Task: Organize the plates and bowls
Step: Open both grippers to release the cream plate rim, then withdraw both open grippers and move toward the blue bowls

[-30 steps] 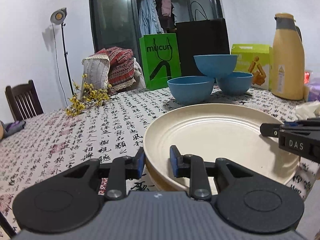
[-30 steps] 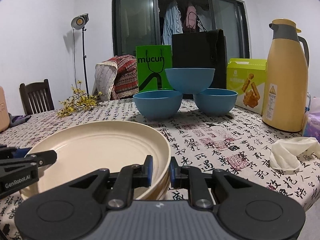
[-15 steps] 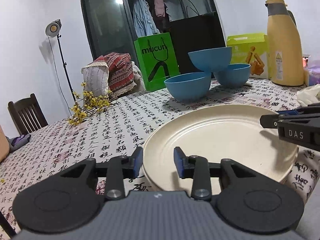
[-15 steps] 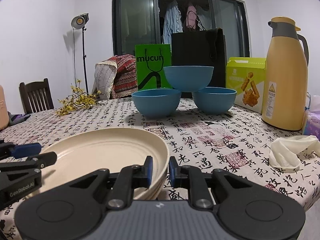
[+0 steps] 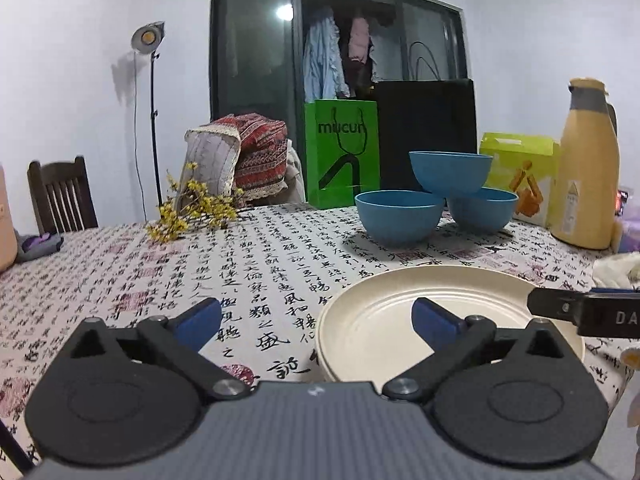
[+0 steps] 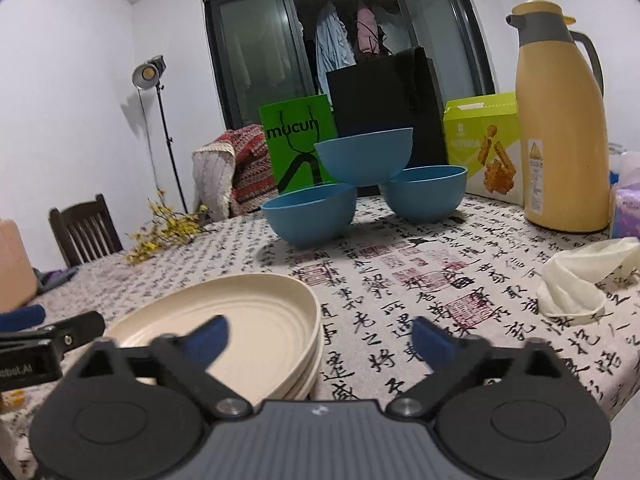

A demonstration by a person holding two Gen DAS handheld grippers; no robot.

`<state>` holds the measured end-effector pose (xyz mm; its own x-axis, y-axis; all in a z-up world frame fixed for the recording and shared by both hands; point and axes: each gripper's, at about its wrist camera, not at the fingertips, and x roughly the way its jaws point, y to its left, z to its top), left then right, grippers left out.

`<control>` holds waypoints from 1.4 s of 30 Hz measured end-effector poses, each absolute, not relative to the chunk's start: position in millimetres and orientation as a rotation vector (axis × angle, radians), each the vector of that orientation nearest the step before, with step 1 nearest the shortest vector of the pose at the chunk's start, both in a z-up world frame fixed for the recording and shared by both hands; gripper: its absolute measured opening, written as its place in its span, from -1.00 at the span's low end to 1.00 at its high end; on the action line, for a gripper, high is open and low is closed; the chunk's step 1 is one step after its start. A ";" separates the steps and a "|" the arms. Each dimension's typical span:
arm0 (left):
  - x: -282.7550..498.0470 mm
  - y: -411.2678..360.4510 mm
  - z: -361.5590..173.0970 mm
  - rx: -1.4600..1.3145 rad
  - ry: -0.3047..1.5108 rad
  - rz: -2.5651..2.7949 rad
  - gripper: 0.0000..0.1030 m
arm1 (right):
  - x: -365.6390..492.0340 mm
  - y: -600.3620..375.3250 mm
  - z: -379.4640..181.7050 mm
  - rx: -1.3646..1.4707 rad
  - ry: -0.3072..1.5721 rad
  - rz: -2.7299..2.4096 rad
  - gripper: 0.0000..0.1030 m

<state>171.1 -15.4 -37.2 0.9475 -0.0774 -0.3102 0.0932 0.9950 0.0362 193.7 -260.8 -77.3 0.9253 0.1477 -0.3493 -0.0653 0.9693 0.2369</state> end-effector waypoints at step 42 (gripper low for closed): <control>187.6 -29.5 50.9 -0.096 0.305 -0.312 1.00 | 182.2 -290.6 -0.8 0.323 0.278 0.024 1.00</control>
<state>187.6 -29.5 50.9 0.9065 -0.3161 -0.2800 0.2873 0.9476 -0.1397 182.2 -290.6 -0.8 0.9616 0.0674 -0.2661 0.0211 0.9484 0.3164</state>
